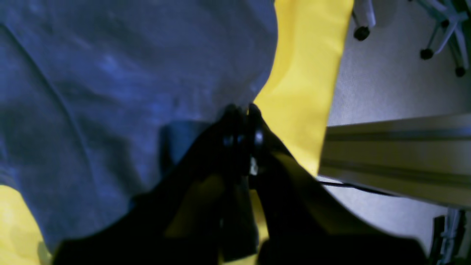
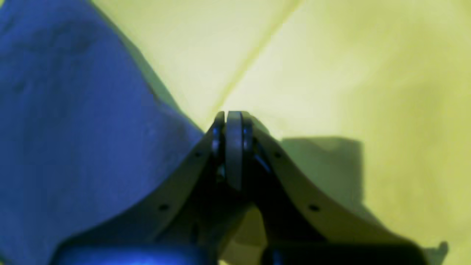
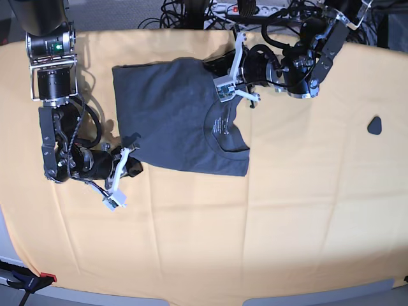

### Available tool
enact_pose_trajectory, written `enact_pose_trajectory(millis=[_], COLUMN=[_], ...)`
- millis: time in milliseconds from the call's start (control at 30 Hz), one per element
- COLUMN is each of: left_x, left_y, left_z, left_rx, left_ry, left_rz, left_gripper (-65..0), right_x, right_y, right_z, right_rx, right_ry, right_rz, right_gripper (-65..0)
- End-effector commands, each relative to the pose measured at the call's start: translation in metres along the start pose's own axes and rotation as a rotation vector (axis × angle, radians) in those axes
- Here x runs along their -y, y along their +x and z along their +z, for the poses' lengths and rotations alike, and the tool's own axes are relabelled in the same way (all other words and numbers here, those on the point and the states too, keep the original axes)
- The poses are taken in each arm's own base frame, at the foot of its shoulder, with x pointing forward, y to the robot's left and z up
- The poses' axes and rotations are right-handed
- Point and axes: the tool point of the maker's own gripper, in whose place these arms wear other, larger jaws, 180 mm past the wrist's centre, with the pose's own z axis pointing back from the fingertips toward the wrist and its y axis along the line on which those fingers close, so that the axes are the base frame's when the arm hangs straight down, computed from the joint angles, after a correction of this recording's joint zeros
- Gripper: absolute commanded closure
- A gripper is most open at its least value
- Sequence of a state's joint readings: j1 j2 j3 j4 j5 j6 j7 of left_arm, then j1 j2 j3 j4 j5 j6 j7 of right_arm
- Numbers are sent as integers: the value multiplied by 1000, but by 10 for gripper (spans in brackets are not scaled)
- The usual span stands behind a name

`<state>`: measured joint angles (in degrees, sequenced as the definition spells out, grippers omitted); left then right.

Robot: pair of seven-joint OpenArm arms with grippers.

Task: Fold the T-shirt properly
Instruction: 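Grasp opposite corners of the folded shirt with both grippers and lift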

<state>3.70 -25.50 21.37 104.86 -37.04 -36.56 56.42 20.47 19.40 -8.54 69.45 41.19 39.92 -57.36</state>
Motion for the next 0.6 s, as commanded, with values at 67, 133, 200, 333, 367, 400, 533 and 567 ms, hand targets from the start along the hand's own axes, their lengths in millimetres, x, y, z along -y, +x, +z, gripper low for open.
enact_pose_trajectory(millis=[67, 133, 200, 333, 367, 400, 533, 567], left_x=[-29, -45, -64, -104, -112, -120, -148, -154], left_y=[-6, -9, -15, -22, -22, -21, -8, -4], left_z=[2, 1, 1, 8, 10, 13, 25, 28], left_rx=[-18, -13, -25, -52, -58, -61, -36, -30], left_ry=[68, 93, 138, 234, 252, 270, 351, 374], left_rz=[13, 34, 55, 93, 95, 90, 93, 101], left_gripper=[0, 0, 0, 0, 0, 0, 0, 0], right_x=[11, 10, 9, -2, -6, -11, -35, -40], right_y=[5, -1, -9, -18, -19, -21, -28, -30], right_z=[16, 19, 22, 29, 31, 33, 37, 37], right_rx=[5, 11, 5, 7, 11, 12, 20, 20], right_ry=[-12, 7, 8, 16, 20, 26, 46, 52], right_rz=[4, -18, -18, 10, 23, 34, 88, 97], right_gripper=[0, 0, 0, 0, 0, 0, 0, 0])
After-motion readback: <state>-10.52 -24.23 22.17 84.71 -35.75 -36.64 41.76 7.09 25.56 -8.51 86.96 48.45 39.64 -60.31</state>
